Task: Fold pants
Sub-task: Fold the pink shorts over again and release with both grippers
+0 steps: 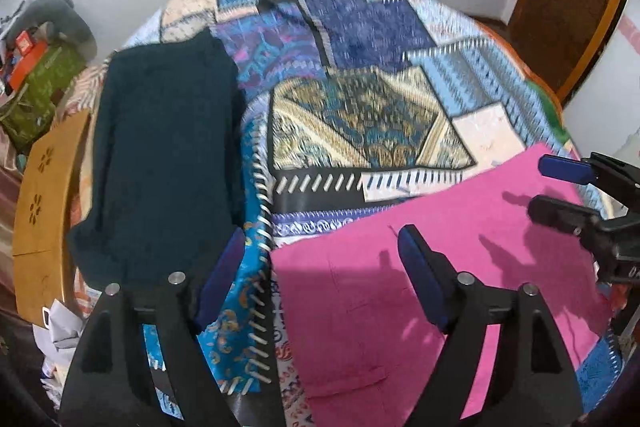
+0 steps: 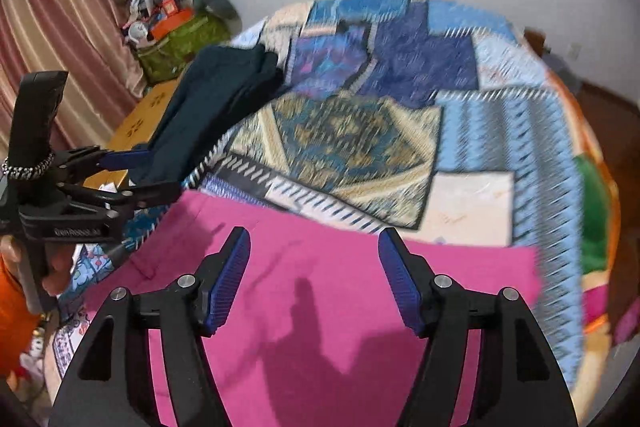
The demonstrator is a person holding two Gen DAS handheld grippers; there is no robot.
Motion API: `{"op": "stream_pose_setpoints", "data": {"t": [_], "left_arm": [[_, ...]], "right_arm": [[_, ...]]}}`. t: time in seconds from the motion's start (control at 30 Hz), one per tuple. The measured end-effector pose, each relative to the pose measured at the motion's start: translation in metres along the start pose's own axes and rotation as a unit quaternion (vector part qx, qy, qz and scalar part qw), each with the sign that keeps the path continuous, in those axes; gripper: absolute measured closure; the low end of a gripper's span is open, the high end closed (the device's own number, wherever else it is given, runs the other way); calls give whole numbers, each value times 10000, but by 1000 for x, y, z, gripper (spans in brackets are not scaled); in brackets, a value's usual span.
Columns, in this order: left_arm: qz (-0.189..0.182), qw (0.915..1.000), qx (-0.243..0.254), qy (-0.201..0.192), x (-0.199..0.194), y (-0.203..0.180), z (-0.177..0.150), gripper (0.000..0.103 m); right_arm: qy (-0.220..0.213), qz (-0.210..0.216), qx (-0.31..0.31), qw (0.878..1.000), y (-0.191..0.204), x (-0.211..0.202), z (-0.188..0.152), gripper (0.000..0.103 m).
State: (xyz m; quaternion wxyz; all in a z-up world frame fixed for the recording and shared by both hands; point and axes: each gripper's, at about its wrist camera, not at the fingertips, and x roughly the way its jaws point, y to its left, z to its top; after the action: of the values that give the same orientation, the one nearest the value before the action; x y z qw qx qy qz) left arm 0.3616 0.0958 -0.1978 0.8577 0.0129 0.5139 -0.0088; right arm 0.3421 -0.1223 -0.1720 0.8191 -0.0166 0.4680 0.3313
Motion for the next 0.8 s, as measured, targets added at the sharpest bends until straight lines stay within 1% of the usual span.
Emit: {"op": "stream_pose_setpoints", "data": {"t": [0.1, 0.17, 0.23, 0.27, 0.33, 0.43, 0.57, 0.6, 0.73, 0.8], "left_arm": [[-87, 9991, 101, 408, 24, -6, -4, 24], [-176, 9968, 114, 776, 43, -7, -9, 24], [-179, 9956, 121, 915, 51, -6, -14, 24], [-207, 9955, 121, 915, 52, -5, -16, 23], [-232, 9958, 123, 876, 48, -2, -20, 23], [-266, 9955, 150, 900, 43, 0, -29, 23], [-297, 9950, 198, 937, 31, 2, -42, 23], [-258, 9951, 241, 923, 26, 1, -49, 23], [-80, 9966, 362, 730, 5, -1, -69, 23], [-109, 9973, 332, 650, -4, -1, -75, 23]], "right_arm": [[434, 87, 93, 9990, 2, 27, -5, 40], [832, 144, 170, 9963, 0, 46, -13, 40], [1303, 162, 211, 9911, -2, 64, -21, 37], [1384, 153, 109, 9902, 0, 67, -26, 36], [1298, 123, -209, 9912, 8, 63, -33, 27], [1308, 41, -415, 9905, 17, 54, -44, 21], [1286, -41, -462, 9906, 19, 40, -60, 21], [1275, -66, -459, 9907, 18, 36, -64, 21], [1240, -185, -406, 9913, 15, 14, -83, 21], [1216, -239, -361, 9916, 14, 4, -88, 21]]}}
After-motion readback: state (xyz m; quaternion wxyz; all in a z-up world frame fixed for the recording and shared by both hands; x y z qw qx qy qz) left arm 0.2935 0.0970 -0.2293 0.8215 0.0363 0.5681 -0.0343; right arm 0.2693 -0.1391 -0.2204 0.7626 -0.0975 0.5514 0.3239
